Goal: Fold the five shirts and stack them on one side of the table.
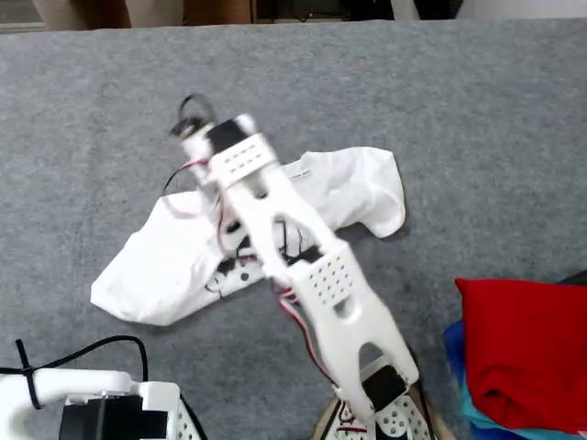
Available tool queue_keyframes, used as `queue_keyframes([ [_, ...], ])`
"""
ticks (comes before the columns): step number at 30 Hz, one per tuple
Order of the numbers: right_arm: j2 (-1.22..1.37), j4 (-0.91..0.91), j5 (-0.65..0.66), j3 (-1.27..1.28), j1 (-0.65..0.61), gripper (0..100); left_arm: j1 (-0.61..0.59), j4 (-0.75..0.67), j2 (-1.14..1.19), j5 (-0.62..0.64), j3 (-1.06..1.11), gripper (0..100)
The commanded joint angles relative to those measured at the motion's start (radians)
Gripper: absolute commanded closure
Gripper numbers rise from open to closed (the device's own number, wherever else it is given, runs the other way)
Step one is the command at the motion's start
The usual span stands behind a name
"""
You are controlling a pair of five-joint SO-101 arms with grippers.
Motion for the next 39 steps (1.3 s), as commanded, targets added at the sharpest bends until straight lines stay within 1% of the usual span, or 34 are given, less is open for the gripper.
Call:
queue_keyframes([
  [1, -0.143, 0.023, 0.014, 0.165, -0.094, 99.2, 0.011, -0.02, -0.01, -0.003, -0.015, 68],
  [5, -0.213, 0.018, 0.018, 0.303, -0.134, 99.2, 0.011, -0.02, -0.01, -0.003, -0.015, 68],
  [11, -0.306, 0.017, 0.023, 0.312, -0.148, 98.8, 0.015, -0.015, -0.01, -0.003, -0.006, 68],
  [13, -0.315, 0.017, 0.023, 0.298, -0.151, 95.8, 0.029, -0.014, -0.01, -0.003, -0.006, 68],
  [19, -0.317, 0.017, 0.018, 0.196, -0.148, 81.2, 0.032, -0.012, -0.01, -0.003, -0.012, 68],
  [21, -0.314, 0.015, 0.018, 0.13, -0.148, 78.8, 0.029, -0.012, -0.01, -0.003, -0.012, 68],
  [24, -0.314, -0.017, 0.015, 0.01, -0.148, 78.5, 0.028, -0.012, -0.01, -0.005, -0.009, 68],
  [26, -0.312, -0.055, -0.029, -0.047, -0.154, 78.5, 0.028, -0.012, -0.01, -0.005, -0.011, 68],
  [29, -0.294, -0.121, -0.14, -0.068, -0.176, 78.5, 0.034, -0.012, -0.01, -0.005, -0.014, 68],
  [31, -0.263, -0.133, -0.213, -0.064, -0.2, 78.5, 0.035, -0.012, -0.01, -0.005, -0.014, 68],
  [35, -0.185, -0.095, -0.338, -0.073, -0.278, 78.3, 0.032, -0.012, -0.01, -0.005, -0.014, 68],
  [39, -0.143, -0.041, -0.381, -0.073, -0.344, 78.4, 0.029, -0.012, -0.01, -0.005, -0.014, 68],
])
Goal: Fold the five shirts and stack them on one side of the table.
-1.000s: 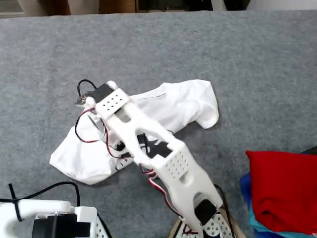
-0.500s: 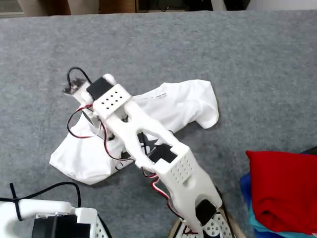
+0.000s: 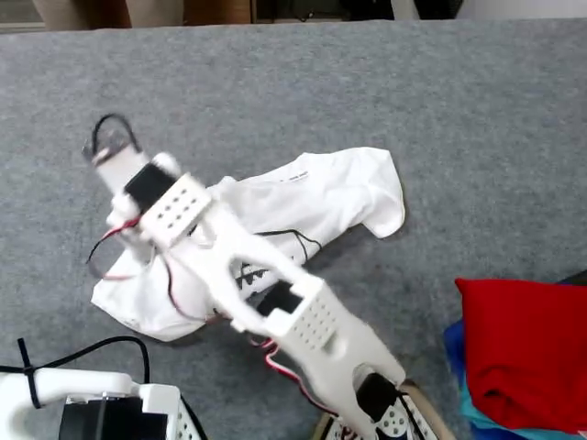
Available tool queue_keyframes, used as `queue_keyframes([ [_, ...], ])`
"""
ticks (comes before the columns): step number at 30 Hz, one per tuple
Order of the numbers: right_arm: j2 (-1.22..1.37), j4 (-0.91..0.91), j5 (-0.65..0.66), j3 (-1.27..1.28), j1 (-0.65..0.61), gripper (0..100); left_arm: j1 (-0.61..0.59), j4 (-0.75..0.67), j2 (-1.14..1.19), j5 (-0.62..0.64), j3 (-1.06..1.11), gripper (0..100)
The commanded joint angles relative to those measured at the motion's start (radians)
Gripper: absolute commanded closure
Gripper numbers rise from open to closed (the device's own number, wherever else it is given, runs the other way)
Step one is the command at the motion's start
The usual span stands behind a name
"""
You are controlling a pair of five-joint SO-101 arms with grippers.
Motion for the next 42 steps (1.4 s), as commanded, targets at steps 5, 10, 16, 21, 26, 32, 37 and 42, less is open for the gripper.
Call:
queue_keyframes([
  [5, 0.008, 0.038, -0.038, -0.053, -0.051, 78.5, 0.003, -0.012, -0.01, -0.005, -0.014, 68],
  [10, 0.035, 0.034, -0.032, -0.053, -0.028, 78.5, 0.003, -0.014, -0.01, -0.005, -0.014, 68],
  [16, 0.127, -0.037, -0.032, -0.056, 0.035, 78.6, 0.002, -0.015, -0.01, -0.005, -0.015, 68],
  [21, 0.14, -0.055, -0.031, -0.107, 0.054, 78.6, 0.002, -0.014, -0.01, -0.005, -0.015, 68],
  [26, 0.14, -0.051, -0.009, -0.199, 0.082, 78.6, 0.002, -0.014, -0.012, -0.005, -0.015, 68],
  [32, 0.142, -0.054, 0.04, -0.248, 0.091, 78.6, 0.002, -0.014, -0.012, -0.005, -0.015, 68],
  [37, 0.165, -0.066, 0.04, -0.252, 0.09, 78.6, 0.0, -0.014, -0.012, -0.046, -0.015, 68],
  [42, 0.237, -0.103, 0.041, -0.254, 0.13, 78.6, 0.0, -0.014, -0.012, -0.046, -0.015, 68],
])
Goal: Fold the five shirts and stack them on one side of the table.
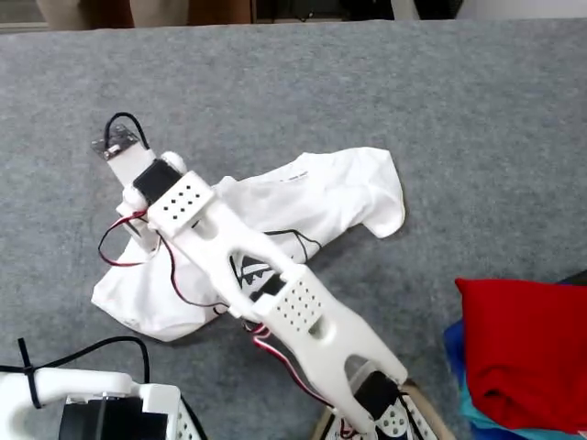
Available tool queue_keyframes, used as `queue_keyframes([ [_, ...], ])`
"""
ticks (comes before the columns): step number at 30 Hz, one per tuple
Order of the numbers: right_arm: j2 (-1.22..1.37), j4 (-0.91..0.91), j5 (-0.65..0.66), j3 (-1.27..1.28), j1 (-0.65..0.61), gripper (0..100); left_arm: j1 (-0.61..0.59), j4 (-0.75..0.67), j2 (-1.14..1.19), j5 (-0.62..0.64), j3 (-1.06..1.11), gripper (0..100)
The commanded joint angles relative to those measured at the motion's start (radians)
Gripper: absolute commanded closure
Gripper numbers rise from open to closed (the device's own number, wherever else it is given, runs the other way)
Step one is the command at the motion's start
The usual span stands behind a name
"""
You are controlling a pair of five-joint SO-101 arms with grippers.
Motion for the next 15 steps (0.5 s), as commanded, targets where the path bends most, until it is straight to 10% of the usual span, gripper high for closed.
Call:
queue_keyframes([
  [1, 0.027, -0.043, 0.011, -0.056, 0.045, 78.6, 0.0, -0.014, -0.012, -0.008, -0.015, 68],
  [15, 0.061, -0.054, 0.052, -0.056, 0.062, 89.0, 0.0, -0.014, -0.012, -0.008, -0.015, 68],
])
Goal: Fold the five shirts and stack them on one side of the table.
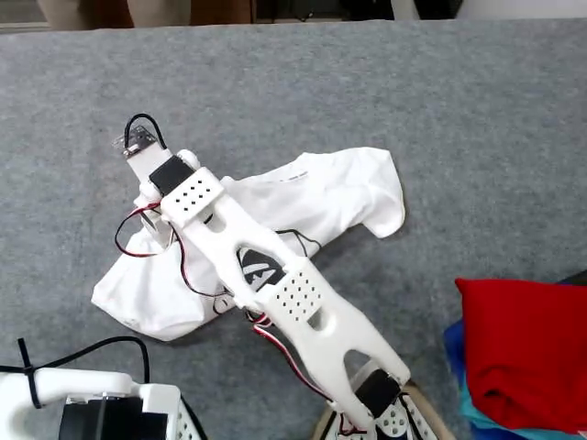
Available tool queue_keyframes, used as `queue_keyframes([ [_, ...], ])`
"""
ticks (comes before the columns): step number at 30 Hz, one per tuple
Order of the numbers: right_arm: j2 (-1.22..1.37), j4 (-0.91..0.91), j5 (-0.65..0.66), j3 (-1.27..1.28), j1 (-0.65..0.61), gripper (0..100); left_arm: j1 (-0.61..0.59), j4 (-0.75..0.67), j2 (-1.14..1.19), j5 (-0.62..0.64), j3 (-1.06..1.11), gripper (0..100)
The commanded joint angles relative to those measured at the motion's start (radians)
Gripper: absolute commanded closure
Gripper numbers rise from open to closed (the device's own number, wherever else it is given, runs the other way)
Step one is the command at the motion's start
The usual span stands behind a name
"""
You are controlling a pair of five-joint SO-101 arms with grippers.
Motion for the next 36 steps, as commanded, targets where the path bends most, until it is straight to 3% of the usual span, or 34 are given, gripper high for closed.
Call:
queue_keyframes([
  [1, -0.005, -0.018, 0.012, -0.056, 0.016, 91.2, -0.002, -0.014, -0.012, -0.005, -0.015, 68],
  [10, -0.008, -0.017, 0.012, -0.084, 0.018, 99.3, -0.002, -0.014, -0.012, -0.005, -0.015, 68],
  [22, -0.022, -0.015, 0.012, -0.588, 0.13, 99.3, 0.029, -0.011, -0.012, -0.005, -0.014, 68],
  [28, -0.124, -0.017, 0.012, -0.578, 0.216, 99.3, 0.195, 0.08, -0.001, -0.095, -0.003, 68],
  [36, -0.228, -0.017, 0.005, -0.578, 0.335, 99.3, 0.572, 0.176, 0.001, -0.127, -0.011, 68],
])
